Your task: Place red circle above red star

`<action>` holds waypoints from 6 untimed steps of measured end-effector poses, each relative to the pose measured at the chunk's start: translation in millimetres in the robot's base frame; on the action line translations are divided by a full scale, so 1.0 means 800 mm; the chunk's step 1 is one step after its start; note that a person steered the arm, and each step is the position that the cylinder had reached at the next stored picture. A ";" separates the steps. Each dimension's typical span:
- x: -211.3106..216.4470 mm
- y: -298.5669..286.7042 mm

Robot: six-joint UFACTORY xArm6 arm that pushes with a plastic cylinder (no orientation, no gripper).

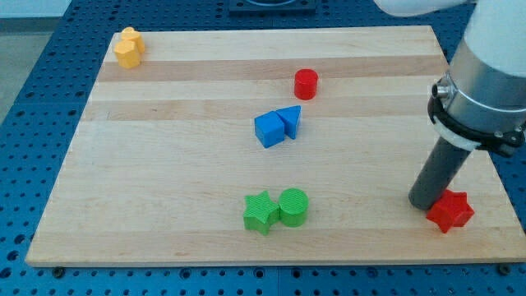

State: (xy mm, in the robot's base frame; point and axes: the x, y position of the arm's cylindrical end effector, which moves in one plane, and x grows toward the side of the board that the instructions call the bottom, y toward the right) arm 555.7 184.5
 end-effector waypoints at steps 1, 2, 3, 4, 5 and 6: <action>-0.036 0.000; -0.153 0.000; -0.259 -0.001; -0.337 -0.022; -0.362 -0.110; -0.326 -0.199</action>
State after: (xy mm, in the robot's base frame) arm 294.6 25.1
